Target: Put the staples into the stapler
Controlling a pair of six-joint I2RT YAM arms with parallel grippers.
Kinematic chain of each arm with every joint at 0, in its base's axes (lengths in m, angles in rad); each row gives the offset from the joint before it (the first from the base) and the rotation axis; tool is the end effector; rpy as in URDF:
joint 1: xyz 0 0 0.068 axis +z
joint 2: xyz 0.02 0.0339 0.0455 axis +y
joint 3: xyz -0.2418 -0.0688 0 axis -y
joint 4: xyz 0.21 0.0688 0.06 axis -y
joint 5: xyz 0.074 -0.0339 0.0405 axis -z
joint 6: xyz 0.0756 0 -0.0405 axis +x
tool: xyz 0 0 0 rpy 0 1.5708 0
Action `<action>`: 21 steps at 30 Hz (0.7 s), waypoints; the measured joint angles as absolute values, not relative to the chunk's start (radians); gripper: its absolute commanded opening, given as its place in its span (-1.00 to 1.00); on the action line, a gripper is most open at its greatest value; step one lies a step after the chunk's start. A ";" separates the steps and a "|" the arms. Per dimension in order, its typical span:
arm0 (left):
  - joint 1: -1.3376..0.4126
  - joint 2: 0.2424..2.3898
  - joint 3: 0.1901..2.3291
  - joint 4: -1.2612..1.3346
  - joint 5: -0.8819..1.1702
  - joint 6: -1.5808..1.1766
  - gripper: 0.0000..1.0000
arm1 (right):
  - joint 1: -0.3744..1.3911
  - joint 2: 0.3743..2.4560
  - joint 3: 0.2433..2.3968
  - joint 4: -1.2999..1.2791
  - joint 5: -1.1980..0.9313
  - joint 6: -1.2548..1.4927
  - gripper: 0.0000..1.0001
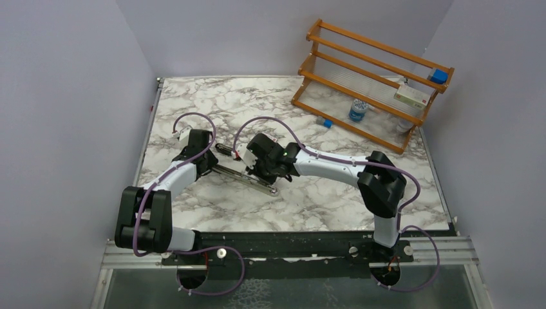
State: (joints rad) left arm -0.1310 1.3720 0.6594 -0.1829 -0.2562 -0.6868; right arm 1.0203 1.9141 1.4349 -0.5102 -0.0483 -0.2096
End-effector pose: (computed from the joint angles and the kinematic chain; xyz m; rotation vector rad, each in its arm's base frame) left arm 0.2626 -0.0153 0.1438 -0.7706 2.3016 -0.0519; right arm 0.2048 0.3407 0.1727 -1.5165 2.1145 0.3647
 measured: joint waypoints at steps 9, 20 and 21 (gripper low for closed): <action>-0.131 1.372 0.659 -0.183 -0.256 -0.686 -0.25 | 1.020 1.917 1.435 -0.519 -0.065 -0.218 -0.98; -0.131 1.372 0.659 -0.183 -0.256 -0.686 -0.26 | 1.020 1.922 1.435 -0.525 -0.091 -0.230 -0.98; -0.131 1.372 0.659 -0.183 -0.256 -0.686 -0.26 | 1.020 1.922 1.435 -0.525 -0.092 -0.230 -0.98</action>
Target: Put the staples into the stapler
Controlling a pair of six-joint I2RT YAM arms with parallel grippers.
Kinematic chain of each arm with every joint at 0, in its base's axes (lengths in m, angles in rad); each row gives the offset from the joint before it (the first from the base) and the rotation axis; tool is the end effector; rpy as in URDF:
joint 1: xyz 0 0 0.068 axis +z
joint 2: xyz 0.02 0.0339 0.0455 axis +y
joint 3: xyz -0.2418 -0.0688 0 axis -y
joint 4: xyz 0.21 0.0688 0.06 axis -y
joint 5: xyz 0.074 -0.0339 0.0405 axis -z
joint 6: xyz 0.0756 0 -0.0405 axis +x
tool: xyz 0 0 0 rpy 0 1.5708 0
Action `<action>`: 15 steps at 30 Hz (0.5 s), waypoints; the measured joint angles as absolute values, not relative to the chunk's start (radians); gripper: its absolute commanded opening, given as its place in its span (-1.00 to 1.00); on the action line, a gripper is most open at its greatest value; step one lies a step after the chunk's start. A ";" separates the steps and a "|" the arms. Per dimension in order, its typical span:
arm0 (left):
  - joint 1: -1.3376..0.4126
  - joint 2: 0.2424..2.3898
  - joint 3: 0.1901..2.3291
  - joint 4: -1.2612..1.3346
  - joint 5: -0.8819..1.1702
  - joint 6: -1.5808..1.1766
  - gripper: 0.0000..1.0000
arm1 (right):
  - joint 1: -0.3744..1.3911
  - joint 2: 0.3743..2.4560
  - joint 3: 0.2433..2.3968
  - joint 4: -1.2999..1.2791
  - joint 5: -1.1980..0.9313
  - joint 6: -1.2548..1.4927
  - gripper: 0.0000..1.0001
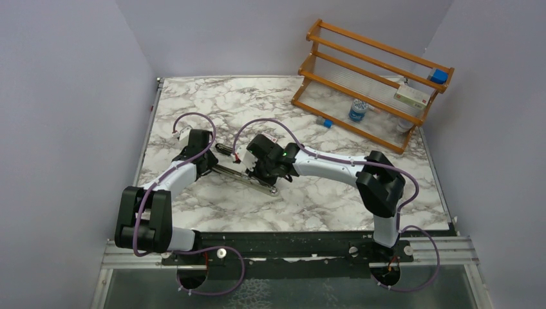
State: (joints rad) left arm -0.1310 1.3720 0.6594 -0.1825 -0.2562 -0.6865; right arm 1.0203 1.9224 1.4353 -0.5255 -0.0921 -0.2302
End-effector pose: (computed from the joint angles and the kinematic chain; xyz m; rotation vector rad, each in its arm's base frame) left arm 0.2627 -0.0153 0.1438 -0.7702 2.3014 -0.0520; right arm 0.2012 0.3411 0.1686 -1.5689 2.1140 0.4023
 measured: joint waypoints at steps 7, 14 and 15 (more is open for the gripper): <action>-0.131 1.372 0.659 -0.183 -0.256 -0.687 -0.26 | 1.020 1.928 1.435 -0.526 -0.096 -0.237 -0.98; -0.131 1.372 0.659 -0.183 -0.256 -0.686 -0.26 | 1.020 1.932 1.436 -0.533 -0.098 -0.237 -0.98; -0.131 1.372 0.659 -0.183 -0.256 -0.686 -0.26 | 1.020 1.932 1.436 -0.532 -0.098 -0.236 -0.98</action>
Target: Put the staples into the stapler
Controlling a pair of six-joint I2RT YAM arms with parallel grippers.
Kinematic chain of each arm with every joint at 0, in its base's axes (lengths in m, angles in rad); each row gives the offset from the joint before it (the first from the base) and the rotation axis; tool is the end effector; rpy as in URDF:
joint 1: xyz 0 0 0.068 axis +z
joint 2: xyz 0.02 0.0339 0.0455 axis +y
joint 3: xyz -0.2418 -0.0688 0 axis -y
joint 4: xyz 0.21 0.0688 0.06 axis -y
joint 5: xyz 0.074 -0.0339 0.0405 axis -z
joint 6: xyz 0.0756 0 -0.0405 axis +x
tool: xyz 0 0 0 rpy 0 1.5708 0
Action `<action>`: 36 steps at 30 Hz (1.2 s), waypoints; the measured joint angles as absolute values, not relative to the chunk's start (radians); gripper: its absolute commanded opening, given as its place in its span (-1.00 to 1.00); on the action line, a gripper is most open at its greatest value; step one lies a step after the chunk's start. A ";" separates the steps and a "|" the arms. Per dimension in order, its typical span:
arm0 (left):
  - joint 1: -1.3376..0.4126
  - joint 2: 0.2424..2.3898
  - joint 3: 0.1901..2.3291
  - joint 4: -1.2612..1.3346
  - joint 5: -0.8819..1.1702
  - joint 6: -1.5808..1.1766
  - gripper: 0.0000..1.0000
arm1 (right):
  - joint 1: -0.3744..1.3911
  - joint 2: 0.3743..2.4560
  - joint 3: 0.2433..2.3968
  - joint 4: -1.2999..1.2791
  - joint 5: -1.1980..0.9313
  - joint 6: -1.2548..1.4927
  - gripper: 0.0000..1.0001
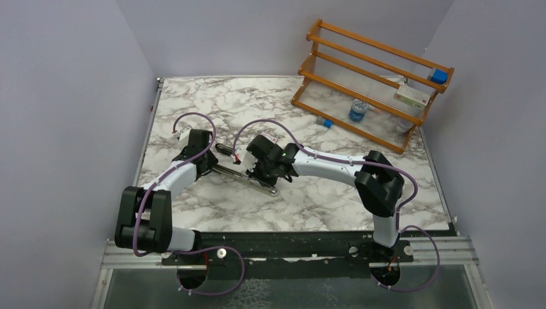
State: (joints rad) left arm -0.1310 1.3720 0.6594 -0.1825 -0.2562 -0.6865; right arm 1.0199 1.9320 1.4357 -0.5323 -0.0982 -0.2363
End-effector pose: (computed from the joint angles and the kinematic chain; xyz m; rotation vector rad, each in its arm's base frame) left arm 0.2627 -0.0153 0.1438 -0.7702 2.3014 -0.0520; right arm 0.2008 0.3410 0.1646 -1.5857 2.1219 0.4014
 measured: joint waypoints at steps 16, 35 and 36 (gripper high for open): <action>-0.131 1.372 0.659 -0.183 -0.256 -0.683 -0.26 | 1.020 1.932 1.436 -0.527 -0.101 -0.236 -0.98; -0.131 1.372 0.659 -0.183 -0.256 -0.680 -0.27 | 1.020 1.969 1.472 -0.574 -0.126 -0.236 -0.89; -0.131 1.372 0.659 -0.183 -0.256 -0.680 -0.27 | 1.020 1.969 1.472 -0.574 -0.127 -0.236 -0.86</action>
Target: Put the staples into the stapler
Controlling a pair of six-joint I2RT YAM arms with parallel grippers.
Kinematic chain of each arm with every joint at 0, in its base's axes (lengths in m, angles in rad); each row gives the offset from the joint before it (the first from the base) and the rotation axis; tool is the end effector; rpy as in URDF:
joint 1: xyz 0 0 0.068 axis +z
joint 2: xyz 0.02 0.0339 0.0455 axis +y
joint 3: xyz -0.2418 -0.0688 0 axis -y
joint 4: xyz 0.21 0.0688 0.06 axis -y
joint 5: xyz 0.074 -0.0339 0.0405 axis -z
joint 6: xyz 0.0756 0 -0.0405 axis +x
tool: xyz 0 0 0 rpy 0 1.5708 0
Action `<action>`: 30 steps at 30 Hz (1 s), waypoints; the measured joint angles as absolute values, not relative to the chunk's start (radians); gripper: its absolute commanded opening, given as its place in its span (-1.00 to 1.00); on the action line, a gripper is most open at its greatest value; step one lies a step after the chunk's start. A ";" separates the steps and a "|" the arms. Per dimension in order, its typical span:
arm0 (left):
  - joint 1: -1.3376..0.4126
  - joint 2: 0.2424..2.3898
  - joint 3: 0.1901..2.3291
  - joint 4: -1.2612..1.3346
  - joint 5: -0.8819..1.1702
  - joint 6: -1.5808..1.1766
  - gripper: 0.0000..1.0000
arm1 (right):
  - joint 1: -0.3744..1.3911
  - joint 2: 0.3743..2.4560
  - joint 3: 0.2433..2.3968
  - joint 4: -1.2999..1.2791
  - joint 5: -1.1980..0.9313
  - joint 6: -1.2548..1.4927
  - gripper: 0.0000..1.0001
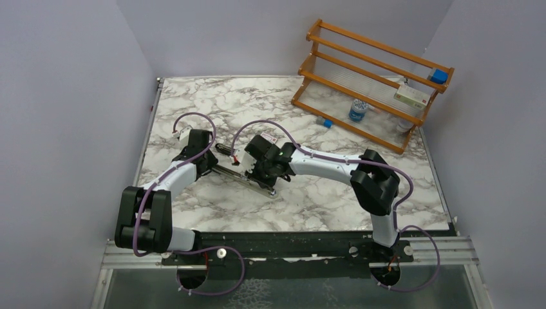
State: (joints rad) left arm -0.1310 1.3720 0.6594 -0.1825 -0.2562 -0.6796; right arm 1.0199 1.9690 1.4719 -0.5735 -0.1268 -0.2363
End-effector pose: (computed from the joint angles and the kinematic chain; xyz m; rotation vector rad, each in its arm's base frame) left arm 0.2627 -0.0153 0.1438 -0.7623 2.3039 -0.0489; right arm 0.2004 0.3445 0.1582 -1.6195 2.1557 0.4211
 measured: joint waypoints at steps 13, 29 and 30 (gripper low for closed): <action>-0.131 1.372 0.659 -0.182 -0.256 -0.678 -0.27 | 1.020 1.969 1.472 -0.570 -0.131 -0.227 -0.45; -0.131 1.372 0.659 -0.182 -0.256 -0.676 -0.27 | 1.018 1.890 1.409 -0.460 -0.099 -0.161 -0.23; -0.131 1.372 0.659 -0.182 -0.256 -0.676 -0.27 | 1.016 1.890 1.409 -0.455 -0.093 -0.157 -0.23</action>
